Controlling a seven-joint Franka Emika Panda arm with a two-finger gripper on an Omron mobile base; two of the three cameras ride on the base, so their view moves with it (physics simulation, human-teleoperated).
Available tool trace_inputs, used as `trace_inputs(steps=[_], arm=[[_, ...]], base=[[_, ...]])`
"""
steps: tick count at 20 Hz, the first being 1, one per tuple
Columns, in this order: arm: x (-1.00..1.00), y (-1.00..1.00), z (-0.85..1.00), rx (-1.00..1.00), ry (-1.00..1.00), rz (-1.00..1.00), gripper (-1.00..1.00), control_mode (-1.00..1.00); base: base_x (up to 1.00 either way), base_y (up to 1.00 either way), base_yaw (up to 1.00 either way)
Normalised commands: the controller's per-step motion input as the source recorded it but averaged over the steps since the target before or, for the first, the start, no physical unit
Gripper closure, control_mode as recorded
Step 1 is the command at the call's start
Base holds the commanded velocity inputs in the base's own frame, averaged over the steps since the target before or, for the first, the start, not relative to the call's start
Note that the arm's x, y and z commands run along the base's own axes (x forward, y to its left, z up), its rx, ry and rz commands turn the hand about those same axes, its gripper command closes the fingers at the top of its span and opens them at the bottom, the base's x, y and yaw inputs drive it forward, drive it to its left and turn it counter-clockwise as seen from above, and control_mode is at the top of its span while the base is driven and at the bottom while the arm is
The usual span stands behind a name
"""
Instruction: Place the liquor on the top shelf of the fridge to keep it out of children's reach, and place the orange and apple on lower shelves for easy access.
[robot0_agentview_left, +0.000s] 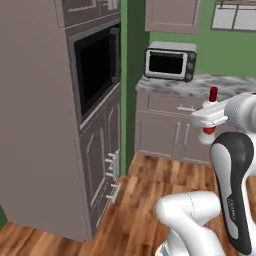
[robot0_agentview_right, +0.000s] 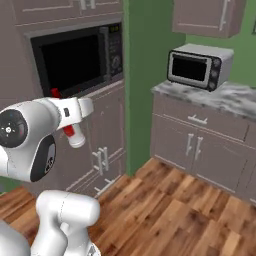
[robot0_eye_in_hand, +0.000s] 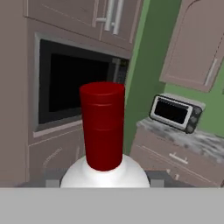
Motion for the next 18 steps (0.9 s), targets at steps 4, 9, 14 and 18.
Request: trace_inputs(steps=[4,9,14,18], arm=[[0.0,0.0,0.0,0.0,0.0,0.0,1.0,1.0],[0.0,0.0,0.0,0.0,0.0,0.0,1.0,1.0],[0.0,0.0,0.0,0.0,0.0,0.0,1.0,1.0],[0.0,0.0,0.0,0.0,0.0,0.0,1.0,1.0]], base=[[-0.36,0.24,0.68],[-0.56,0.41,0.69],[-0.72,0.48,0.67],[-0.94,0.51,0.65]])
